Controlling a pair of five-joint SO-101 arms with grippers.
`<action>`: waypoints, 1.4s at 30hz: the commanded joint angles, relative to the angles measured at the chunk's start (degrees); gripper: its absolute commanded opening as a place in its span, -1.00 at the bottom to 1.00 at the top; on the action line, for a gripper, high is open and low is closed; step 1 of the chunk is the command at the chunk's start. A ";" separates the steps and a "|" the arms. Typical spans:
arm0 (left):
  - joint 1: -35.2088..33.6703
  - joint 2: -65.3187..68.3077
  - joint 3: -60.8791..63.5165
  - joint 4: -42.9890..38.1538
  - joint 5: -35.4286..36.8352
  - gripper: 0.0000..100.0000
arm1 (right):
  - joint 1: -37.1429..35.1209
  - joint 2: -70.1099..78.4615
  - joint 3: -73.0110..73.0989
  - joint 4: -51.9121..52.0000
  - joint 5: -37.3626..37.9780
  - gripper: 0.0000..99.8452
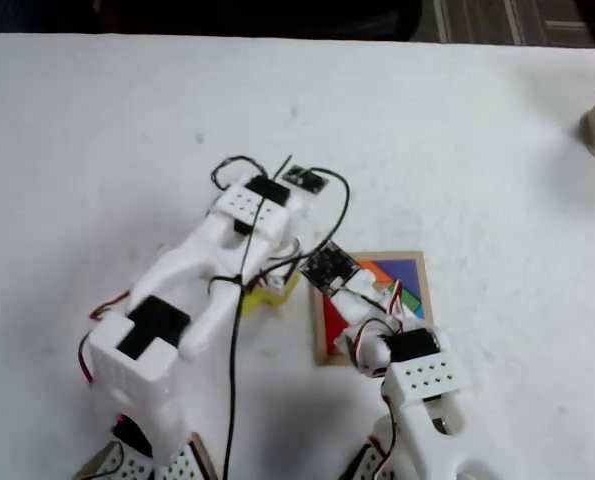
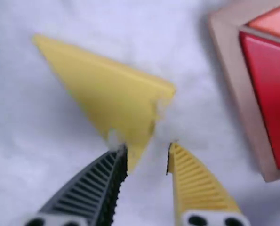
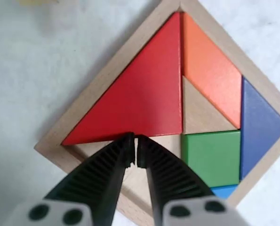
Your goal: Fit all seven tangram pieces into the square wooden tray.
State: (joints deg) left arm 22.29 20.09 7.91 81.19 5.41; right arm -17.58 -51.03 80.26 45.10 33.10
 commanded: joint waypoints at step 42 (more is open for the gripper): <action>-5.93 8.31 -5.19 -10.29 -0.88 -0.64 | -0.92 -0.22 -0.09 1.36 0.53 -0.96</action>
State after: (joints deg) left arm 17.01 28.18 3.52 72.48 4.26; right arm -17.67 -51.30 80.26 45.89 33.10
